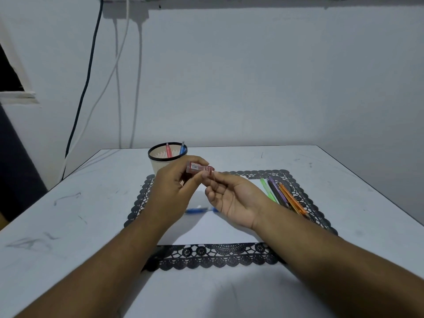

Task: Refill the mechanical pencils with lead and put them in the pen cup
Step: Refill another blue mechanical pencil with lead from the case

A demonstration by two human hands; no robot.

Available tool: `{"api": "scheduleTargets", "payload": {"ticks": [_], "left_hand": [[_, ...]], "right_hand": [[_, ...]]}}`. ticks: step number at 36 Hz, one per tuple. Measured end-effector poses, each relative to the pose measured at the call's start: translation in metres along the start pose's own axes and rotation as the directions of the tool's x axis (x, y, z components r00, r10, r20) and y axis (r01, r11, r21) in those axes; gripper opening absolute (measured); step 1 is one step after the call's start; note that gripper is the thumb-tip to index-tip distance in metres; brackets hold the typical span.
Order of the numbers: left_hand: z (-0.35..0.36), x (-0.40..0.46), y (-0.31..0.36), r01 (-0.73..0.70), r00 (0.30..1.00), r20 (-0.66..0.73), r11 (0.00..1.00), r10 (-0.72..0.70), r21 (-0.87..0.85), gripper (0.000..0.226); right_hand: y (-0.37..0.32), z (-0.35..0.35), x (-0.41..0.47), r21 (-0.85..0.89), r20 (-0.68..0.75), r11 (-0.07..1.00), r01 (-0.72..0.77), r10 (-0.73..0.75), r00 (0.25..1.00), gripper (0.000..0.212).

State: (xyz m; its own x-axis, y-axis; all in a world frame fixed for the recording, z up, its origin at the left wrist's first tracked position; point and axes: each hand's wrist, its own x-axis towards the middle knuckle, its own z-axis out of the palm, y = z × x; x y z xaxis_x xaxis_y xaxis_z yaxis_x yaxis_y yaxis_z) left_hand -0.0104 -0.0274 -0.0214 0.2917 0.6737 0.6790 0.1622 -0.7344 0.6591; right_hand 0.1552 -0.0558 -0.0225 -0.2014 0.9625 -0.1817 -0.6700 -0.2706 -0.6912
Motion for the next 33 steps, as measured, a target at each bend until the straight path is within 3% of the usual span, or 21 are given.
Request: {"api": "scheduleTargets", "payload": {"ticks": [5,9,24,33], "left_hand": [[0.002,0.000,0.000,0.007,0.999,0.032,1.000,-0.007,0.008,0.013],[0.005,-0.002,0.001,0.045,0.998,-0.034,0.998,-0.046,-0.039,0.012],[0.008,-0.002,0.003,0.106,0.991,-0.063,0.980,-0.118,-0.167,0.009],[0.006,0.000,0.005,0.102,0.992,-0.060,0.980,-0.114,-0.171,0.010]], "right_hand": [[0.001,0.000,0.000,0.009,-0.002,1.000,0.006,-0.006,1.000,0.013],[0.000,-0.001,0.001,0.007,0.006,1.000,0.002,-0.002,1.000,0.016],[-0.004,-0.005,0.003,0.029,-0.031,1.000,0.011,-0.010,0.999,0.018],[0.001,-0.003,0.004,0.007,-0.036,0.999,0.037,-0.037,0.999,0.009]]}}
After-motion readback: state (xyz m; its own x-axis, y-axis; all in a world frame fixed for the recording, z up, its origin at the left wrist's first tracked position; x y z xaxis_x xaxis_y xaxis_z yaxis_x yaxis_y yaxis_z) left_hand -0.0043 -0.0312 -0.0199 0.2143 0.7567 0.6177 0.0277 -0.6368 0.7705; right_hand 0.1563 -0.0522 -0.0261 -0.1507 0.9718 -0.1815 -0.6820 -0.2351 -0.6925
